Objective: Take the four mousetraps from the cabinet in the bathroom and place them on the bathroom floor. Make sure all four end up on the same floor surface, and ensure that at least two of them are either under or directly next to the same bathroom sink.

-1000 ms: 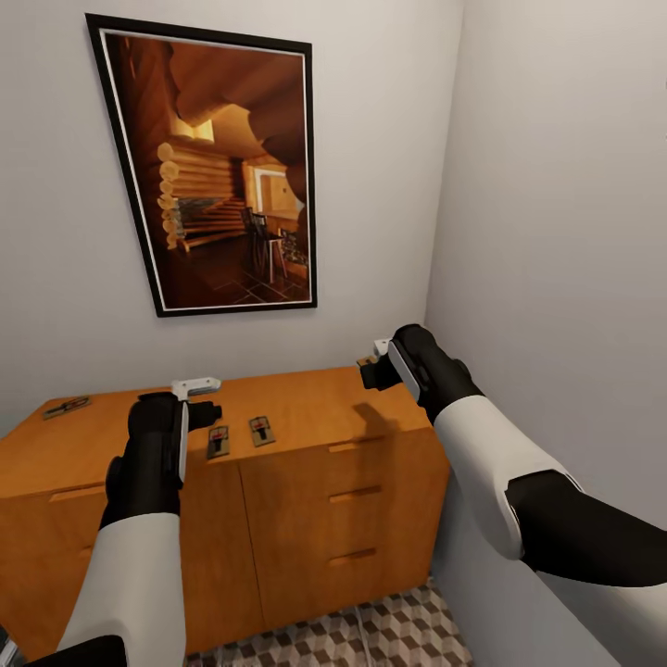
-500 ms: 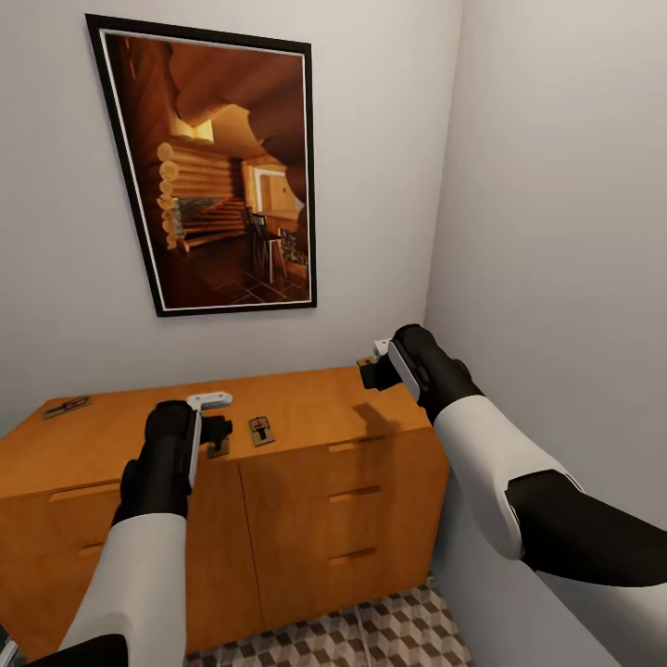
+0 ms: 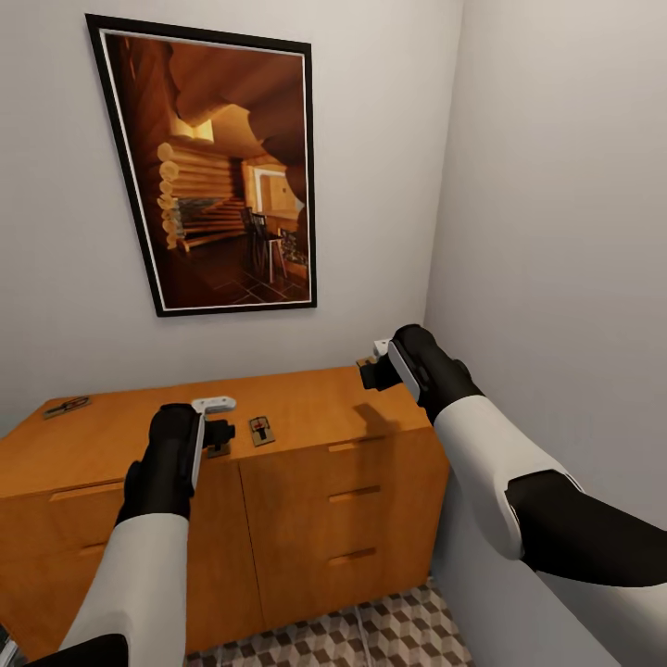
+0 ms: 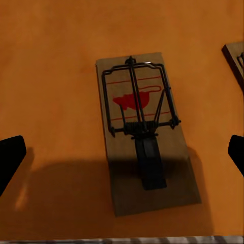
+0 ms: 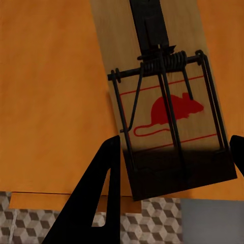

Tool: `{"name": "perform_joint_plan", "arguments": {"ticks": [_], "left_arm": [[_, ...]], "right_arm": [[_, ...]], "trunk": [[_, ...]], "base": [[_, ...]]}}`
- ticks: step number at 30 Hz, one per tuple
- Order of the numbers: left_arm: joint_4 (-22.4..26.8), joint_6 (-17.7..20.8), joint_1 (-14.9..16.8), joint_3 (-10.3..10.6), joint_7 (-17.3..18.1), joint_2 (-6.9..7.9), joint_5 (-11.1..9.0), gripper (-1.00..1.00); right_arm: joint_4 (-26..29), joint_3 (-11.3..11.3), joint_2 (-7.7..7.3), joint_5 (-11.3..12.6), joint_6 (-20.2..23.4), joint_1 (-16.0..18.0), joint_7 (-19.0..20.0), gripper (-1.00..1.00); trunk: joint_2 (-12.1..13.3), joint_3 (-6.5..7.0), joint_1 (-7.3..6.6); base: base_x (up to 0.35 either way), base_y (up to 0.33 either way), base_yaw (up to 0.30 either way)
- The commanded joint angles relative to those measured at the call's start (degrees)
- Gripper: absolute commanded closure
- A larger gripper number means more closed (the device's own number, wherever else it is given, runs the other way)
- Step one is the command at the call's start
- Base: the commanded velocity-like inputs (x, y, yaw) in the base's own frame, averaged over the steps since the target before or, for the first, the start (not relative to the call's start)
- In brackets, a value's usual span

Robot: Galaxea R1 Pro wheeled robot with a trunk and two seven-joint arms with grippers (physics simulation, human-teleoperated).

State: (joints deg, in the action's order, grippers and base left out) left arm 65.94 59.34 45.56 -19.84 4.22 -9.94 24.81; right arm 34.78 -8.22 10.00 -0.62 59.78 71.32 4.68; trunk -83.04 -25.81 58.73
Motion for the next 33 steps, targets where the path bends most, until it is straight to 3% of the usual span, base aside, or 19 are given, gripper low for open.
{"name": "perform_joint_plan", "arguments": {"ticks": [1, 17, 33], "left_arm": [[-0.17, 0.16, 0.06, -0.14, 0.44, -0.06, 0.47, -1.0], [-1.86, 0.16, 0.1, -0.16, 0.28, -0.06, 0.24, -1.0], [-2.8, 0.17, 0.17, -0.29, -2.04, -0.06, 0.15, -1.0]], "right_arm": [[0.04, -0.03, 0.0, -0.03, 0.22, 0.05, 0.15, 1.0], [-0.03, -0.01, 0.0, 0.07, 0.22, 0.05, 0.15, 1.0], [-0.06, -0.01, 0.0, 0.1, 0.22, 0.05, 0.22, 1.0]], "trunk": [[-0.04, -0.07, 0.0], [-0.04, -0.07, 0.0], [-0.04, -0.07, 0.0]], "base": [[0.0, 0.0, 0.0], [0.0, 0.0, 0.0], [0.0, 0.0, 0.0]]}}
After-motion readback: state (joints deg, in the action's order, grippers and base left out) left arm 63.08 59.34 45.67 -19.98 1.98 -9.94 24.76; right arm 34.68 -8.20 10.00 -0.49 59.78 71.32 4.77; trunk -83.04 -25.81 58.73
